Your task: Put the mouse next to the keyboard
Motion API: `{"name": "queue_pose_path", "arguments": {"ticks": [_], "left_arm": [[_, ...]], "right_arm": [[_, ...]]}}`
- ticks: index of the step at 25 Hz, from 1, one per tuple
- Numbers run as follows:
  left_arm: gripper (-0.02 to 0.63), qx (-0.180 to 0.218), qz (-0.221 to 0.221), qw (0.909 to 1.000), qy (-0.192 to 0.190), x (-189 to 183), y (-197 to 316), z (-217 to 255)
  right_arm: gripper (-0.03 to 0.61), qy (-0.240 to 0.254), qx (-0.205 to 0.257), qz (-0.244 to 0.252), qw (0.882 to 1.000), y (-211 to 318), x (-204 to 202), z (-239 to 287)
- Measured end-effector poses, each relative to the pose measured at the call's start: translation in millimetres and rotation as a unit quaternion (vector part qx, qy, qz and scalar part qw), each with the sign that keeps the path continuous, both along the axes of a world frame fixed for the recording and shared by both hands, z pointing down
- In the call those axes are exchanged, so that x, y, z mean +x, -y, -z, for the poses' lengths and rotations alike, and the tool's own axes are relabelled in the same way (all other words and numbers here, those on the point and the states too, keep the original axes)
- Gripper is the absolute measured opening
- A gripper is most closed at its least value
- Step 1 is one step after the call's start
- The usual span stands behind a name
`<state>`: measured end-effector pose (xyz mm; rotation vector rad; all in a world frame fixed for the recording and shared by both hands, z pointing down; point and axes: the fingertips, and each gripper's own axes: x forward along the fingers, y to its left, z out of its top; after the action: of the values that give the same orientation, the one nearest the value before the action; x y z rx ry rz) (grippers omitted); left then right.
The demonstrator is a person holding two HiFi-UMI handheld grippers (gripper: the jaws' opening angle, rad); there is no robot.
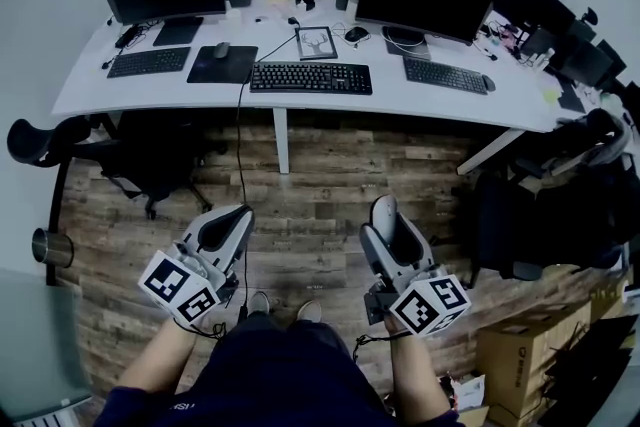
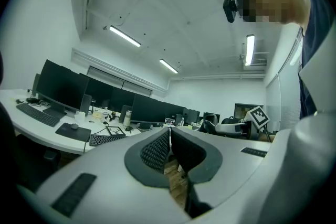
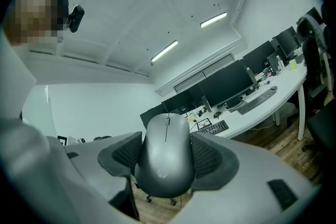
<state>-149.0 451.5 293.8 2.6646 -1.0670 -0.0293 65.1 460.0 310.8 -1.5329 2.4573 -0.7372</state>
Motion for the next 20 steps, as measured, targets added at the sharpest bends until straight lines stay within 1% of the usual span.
{"name": "queue_pose_path", "arguments": {"ticks": [13, 20], "left_arm": [[0.031, -0.005, 0.014, 0.9999, -0.005, 44, -23, -9], [0.031, -0.011, 0.021, 0.9997, -0.002, 59, -26, -13]], "right_arm": [[0.298, -0.006, 0.001, 0.012, 1.000, -20, 44, -5], [0.298, -0.002, -0.003, 0.013, 1.000, -22, 66, -10]]}}
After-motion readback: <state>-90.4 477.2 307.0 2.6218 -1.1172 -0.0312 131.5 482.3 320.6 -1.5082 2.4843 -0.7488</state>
